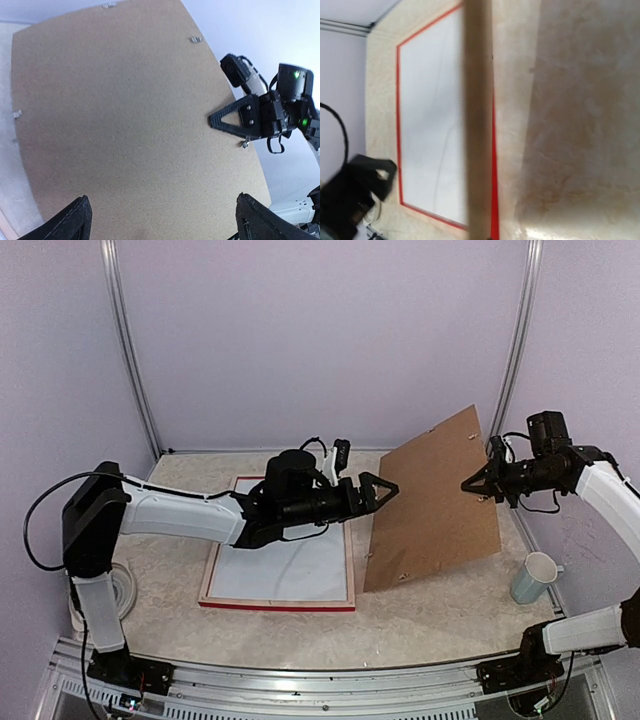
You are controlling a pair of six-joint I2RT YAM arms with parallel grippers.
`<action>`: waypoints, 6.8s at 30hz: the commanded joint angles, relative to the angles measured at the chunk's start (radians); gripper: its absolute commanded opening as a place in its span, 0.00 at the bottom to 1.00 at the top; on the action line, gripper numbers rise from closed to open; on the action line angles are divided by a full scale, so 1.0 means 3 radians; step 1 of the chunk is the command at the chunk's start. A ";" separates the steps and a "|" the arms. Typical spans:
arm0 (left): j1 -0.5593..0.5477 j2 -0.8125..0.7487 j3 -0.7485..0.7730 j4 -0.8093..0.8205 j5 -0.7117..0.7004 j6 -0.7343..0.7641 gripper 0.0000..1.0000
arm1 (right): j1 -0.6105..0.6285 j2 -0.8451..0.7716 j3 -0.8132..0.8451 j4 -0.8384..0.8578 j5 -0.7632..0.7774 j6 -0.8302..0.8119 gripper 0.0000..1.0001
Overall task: Put the photo into the frame
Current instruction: Pick up the backboard from the center of the board, then adjust the backboard, then move the photo frame to the center of the board.
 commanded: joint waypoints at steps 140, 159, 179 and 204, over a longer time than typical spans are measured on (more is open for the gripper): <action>-0.0020 -0.2175 -0.0992 -0.2912 -0.2663 0.1050 0.99 | 0.0726 0.1740 -0.1790 0.6743 -0.1042 0.2800 0.00; 0.1806 -0.2170 -0.1929 -0.1746 -0.1569 0.0609 0.99 | 0.1174 0.2950 -0.0982 0.7034 -0.0881 0.3011 0.00; 0.2250 -0.1039 -0.2116 -0.0398 -0.0707 0.0421 0.99 | 0.1459 0.3382 -0.0367 0.6367 -0.0705 0.2754 0.00; 0.1621 -0.0601 -0.2063 0.0047 -0.0424 0.0337 0.99 | 0.1444 0.3136 -0.0600 0.6125 -0.0828 0.2562 0.00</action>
